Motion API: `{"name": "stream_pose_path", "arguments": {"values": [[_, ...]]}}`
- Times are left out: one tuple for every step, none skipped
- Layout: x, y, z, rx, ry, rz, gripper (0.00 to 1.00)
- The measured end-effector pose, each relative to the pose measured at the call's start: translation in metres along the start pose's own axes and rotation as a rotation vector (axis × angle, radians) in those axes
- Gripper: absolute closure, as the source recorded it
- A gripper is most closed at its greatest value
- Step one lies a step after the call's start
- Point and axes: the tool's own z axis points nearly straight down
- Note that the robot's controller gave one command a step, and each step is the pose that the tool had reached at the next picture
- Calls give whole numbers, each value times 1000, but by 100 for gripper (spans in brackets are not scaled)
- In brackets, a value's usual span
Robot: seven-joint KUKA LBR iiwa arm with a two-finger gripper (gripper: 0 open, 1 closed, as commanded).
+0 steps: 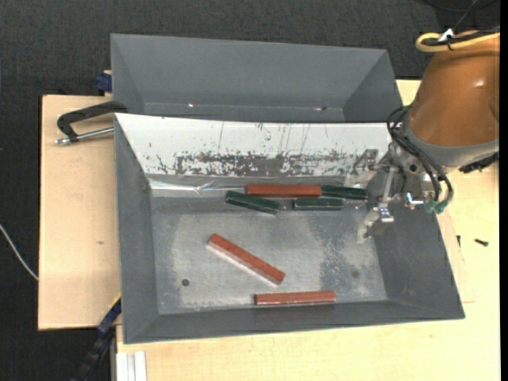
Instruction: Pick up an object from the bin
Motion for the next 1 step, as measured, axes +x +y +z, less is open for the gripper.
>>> {"name": "stream_pose_path", "arguments": {"values": [[-2, 0, -4, 1, -9, -1, 0]]}}
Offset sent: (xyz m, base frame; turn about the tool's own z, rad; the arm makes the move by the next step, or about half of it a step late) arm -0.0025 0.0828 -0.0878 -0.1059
